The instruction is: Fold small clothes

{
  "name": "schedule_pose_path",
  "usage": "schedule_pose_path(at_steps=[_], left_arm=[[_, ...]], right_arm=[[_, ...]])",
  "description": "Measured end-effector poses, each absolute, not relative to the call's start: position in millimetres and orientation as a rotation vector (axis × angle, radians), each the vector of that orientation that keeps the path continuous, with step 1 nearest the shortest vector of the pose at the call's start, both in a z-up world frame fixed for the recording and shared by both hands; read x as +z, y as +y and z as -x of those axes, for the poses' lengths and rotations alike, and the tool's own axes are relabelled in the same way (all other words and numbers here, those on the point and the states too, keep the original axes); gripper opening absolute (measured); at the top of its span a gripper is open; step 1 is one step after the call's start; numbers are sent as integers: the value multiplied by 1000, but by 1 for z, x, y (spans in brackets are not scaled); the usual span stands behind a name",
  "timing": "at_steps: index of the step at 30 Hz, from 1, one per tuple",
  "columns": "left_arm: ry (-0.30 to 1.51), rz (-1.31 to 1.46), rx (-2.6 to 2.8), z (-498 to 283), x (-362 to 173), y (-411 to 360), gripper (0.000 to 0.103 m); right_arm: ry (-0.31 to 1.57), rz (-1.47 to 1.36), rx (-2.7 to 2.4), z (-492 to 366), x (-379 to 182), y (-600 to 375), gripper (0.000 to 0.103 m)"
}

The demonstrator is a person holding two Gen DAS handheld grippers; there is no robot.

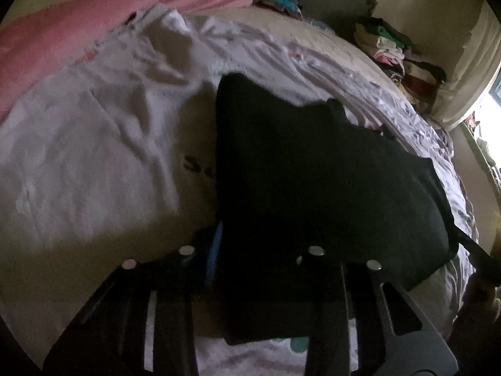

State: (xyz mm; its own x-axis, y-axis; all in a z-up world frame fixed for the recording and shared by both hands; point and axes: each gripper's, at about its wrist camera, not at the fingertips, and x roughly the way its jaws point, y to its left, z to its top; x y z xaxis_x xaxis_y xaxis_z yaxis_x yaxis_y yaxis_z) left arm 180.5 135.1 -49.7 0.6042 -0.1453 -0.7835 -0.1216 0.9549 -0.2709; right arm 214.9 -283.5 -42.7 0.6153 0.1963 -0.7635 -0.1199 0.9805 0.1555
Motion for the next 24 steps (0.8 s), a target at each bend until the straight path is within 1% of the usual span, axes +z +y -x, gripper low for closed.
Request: schedule_pose_path(at_steps=[3,5,7,9,11,12,13,14,16,18,20,22,24], left_arm=[[927,320,-7,-175,-53,136,23],[922,319,0,-172,-52,136,28],[919,307,15,-167,-52,136,32],[917,309,17,-164,-51,137,34],[912,311,20,-159,-49,138,35],[911,306,22,-157,-49,137,35],[910,304,24,-155,-48,137,38],[908,301,29,-153,-48,138,40],[903,297,32,-148,-47,138,40],[900,296,34,-144,-46,140,41],[899,286,48,-142,-46,140,45],[897,284,51,-139,-46,140,46],[894,282,55,-135,-45,141,46]], right_arm=[[901,-85,160,-214,-46,-284,15],[902,-68,147,-213,-45,-283,20],[896,-54,111,-209,-44,-284,37],[896,-59,100,-206,-44,-287,42],[895,-76,97,-200,-44,-291,44],[892,-71,95,-196,-43,-290,49],[887,-60,85,-193,-43,-290,57],[879,-45,74,-189,-42,-288,59],[867,-33,67,-183,-40,-286,63],[857,-30,67,-176,-37,-284,74],[840,-24,75,-170,-33,-281,75],[829,-12,75,-165,-30,-277,81],[818,-13,85,-160,-27,-273,83]])
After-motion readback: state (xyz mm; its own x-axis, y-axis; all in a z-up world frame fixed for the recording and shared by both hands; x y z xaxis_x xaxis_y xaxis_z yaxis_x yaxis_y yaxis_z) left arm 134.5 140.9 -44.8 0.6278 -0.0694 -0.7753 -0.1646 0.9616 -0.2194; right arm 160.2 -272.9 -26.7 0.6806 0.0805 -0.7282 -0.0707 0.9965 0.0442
